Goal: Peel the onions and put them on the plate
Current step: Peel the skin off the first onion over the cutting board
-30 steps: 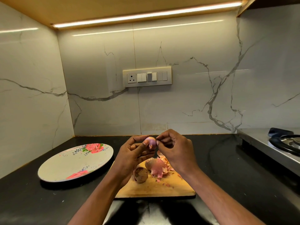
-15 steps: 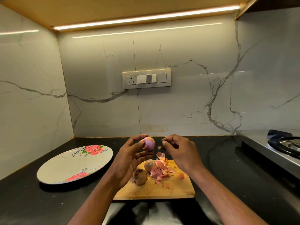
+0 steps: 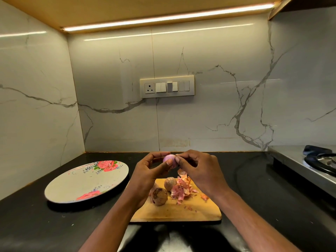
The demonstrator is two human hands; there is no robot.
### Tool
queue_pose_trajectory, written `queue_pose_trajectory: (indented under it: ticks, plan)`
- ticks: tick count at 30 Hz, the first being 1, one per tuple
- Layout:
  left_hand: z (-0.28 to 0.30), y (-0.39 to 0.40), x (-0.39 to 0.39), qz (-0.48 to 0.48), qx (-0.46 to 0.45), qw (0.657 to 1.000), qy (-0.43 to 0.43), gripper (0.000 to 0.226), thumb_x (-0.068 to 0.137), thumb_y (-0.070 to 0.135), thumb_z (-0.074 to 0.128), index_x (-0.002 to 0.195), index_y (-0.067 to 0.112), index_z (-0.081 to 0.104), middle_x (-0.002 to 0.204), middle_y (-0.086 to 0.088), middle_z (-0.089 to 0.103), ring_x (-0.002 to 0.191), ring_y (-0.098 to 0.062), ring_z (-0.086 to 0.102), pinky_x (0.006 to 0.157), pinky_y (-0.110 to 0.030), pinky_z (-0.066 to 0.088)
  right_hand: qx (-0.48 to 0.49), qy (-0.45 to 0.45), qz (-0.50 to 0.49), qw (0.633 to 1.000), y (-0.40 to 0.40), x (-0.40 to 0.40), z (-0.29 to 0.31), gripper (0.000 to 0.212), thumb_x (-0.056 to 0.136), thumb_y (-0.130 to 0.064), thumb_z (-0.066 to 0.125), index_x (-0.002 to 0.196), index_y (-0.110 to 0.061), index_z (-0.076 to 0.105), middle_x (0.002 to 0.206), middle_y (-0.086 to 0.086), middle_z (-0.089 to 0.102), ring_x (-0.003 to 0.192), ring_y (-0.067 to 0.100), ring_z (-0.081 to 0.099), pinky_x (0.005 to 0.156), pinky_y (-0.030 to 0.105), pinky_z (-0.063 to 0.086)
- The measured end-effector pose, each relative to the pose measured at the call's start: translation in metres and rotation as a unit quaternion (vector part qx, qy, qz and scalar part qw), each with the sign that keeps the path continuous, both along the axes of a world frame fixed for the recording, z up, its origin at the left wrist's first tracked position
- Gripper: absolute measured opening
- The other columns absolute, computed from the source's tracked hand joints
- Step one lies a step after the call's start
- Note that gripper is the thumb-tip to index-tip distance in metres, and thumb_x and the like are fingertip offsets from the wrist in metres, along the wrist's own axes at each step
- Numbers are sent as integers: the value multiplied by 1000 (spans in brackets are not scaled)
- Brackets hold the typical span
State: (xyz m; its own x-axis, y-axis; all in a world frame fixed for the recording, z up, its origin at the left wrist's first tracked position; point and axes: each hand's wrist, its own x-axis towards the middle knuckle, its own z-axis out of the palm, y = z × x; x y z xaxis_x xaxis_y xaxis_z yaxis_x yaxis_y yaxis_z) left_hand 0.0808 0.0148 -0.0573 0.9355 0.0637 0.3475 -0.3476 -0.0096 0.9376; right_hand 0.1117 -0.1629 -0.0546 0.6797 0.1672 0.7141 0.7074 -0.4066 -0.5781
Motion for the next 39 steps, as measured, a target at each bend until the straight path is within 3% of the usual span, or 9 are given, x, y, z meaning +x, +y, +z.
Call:
queue_pose_trajectory:
  ticks: [5,15,20,23,26,29,31,35,39]
  plan:
    - [-1,1,0,13,19,1000,-14,39,74,30,77,112,22,72,112,4,72,106,-11,68,87,-27,58,-11,-7,-12,1000,3,-2,-1,20,90,-36,71,104,-23,78,85,-17,70,79,-3,64,67,4,48]
    - [-3,2,2,13,34,999,-14,41,71,36,79,110,25,74,111,6,72,113,-15,65,99,-39,55,20,-1,-18,1000,2,2,-4,9,89,-24,74,97,-21,77,81,-13,71,80,-3,67,67,8,52]
    - [-1,1,1,32,27,999,-14,46,69,39,78,113,25,72,114,3,71,113,-15,65,102,-41,52,50,28,26,998,0,2,-2,15,92,-30,70,104,-23,75,90,-11,74,87,5,71,75,24,61]
    - [-1,0,0,43,28,999,-17,46,69,38,78,113,24,72,113,3,71,107,-12,67,100,-37,54,61,22,41,997,-1,1,1,20,88,-30,75,106,-24,73,95,-14,74,90,-1,70,79,20,59]
    - [0,0,0,47,40,998,-29,43,71,34,77,112,22,71,111,4,72,98,-1,68,80,-17,57,58,20,40,997,-1,0,2,27,83,-28,80,109,-26,70,97,-14,75,89,-4,70,77,16,58]
    - [1,-2,0,51,54,996,-40,40,73,27,78,112,19,71,109,4,71,91,8,67,67,-5,50,51,11,31,998,0,-1,1,30,82,-24,81,109,-27,67,93,-14,76,86,-5,70,74,14,57]
    - [2,-3,-1,55,63,995,-47,42,70,28,78,111,19,71,107,7,70,89,11,65,66,-4,49,42,1,27,999,0,-1,1,32,83,-23,81,110,-26,64,90,-13,76,85,-5,70,74,14,57]
    - [1,-3,-1,62,71,994,-48,46,65,34,79,109,22,72,107,11,72,97,0,67,75,-11,49,19,-14,16,1000,0,-2,0,34,84,-22,80,108,-29,56,84,-14,74,79,-2,70,71,18,59]
    - [0,-2,0,55,71,995,-48,42,66,33,80,106,22,73,105,12,73,97,3,67,70,-8,51,14,-15,9,1000,-1,-2,0,36,83,-21,80,104,-27,52,81,-12,70,77,0,68,68,19,59]
